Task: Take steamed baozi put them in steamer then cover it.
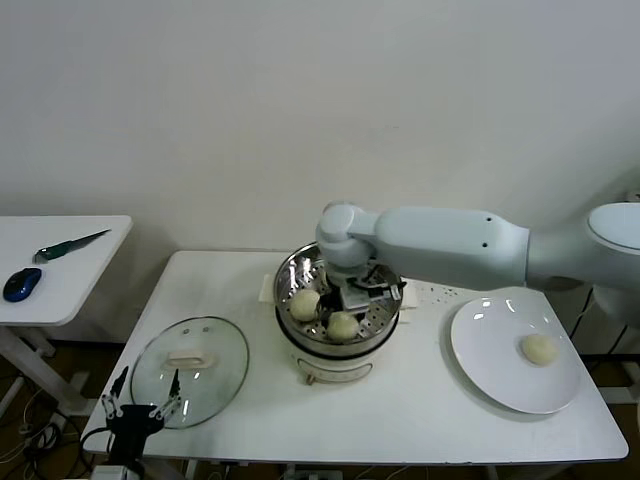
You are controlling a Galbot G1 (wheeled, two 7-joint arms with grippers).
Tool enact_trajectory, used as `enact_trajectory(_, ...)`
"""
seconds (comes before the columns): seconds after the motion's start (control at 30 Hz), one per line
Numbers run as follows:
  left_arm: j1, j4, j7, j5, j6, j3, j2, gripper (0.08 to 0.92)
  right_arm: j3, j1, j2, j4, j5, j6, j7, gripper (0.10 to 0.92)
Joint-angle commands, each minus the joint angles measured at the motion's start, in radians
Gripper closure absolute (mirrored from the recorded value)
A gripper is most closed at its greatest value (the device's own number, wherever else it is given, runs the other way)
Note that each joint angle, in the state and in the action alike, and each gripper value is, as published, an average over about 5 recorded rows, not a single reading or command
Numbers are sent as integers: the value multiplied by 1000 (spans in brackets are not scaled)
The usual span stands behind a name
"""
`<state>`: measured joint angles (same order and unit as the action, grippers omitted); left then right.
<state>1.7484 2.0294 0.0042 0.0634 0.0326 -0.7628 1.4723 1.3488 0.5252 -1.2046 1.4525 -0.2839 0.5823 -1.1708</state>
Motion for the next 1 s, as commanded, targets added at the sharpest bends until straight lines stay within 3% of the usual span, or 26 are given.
enact_trajectory(0.03,0,0,0,0,-1,1,0,177,-1,-27,-18,0,-21,-2,15,269)
enact_trajectory(0.17,2,-1,0,2,-1,2,1,177,-15,-10,1,-3,-22,2,10,210)
enact_trajectory(0.47,1,2,0,6,-1,7,-1,177,-60,93,120,-77,72,-66,58,202)
enact_trajectory(0.57,3,3,0,7,-1,8,-4,177,18,177,192,-97,176,-213,152,202)
enact_trajectory(0.67,2,4,0,7,0,9,-7,177,121,267,277,-100,371,-430,203,203)
enact_trajectory(0.9,-3,5,1,5,0,16,-14,177,163,270,505,-152,677,-714,93,203)
enact_trajectory(1.0,-4,2,2,5,0,16,-17,177,123,193,621,-160,714,-765,62,203)
